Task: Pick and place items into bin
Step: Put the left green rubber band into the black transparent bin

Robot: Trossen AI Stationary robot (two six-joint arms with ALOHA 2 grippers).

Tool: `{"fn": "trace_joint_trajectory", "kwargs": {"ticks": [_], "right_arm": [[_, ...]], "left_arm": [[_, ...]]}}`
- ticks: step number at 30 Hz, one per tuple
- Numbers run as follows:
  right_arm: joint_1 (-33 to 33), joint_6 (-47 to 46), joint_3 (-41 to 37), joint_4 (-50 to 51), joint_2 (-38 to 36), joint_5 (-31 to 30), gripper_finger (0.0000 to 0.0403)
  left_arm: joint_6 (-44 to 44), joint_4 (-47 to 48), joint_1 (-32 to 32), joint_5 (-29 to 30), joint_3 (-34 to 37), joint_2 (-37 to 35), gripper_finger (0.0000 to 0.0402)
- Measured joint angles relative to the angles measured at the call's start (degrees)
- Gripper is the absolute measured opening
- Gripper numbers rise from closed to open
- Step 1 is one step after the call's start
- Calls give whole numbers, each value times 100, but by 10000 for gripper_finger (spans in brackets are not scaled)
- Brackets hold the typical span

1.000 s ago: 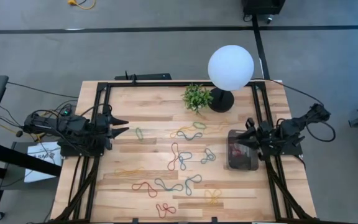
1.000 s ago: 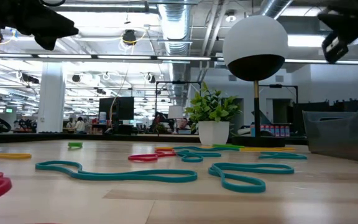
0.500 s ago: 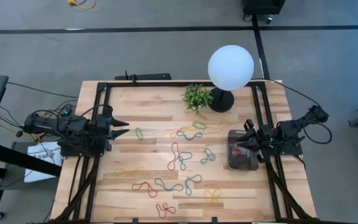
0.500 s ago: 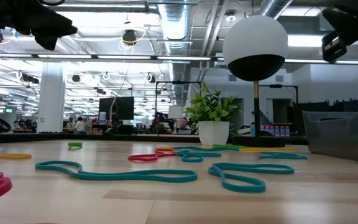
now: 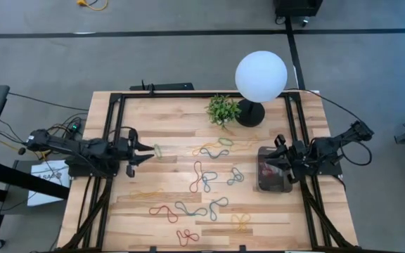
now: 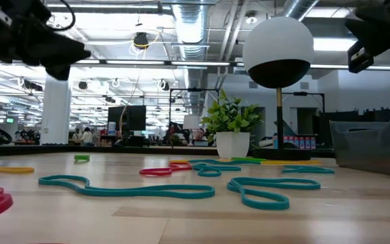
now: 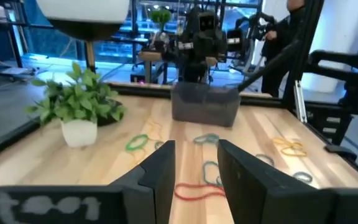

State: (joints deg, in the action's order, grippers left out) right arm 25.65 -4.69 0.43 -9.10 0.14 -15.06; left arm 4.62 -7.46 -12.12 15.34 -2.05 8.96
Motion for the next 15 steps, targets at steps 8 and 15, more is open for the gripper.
{"fn": "trace_joint_trajectory", "kwargs": {"ticks": [8,15], "right_arm": [[0,15,-2,-38,0,-1,79],[0,18,-7,-119,0,-3,79]], "left_arm": [[-29,-297,2,814,130,3,110],[385,1516,254,1665,-915,185,110]]}}
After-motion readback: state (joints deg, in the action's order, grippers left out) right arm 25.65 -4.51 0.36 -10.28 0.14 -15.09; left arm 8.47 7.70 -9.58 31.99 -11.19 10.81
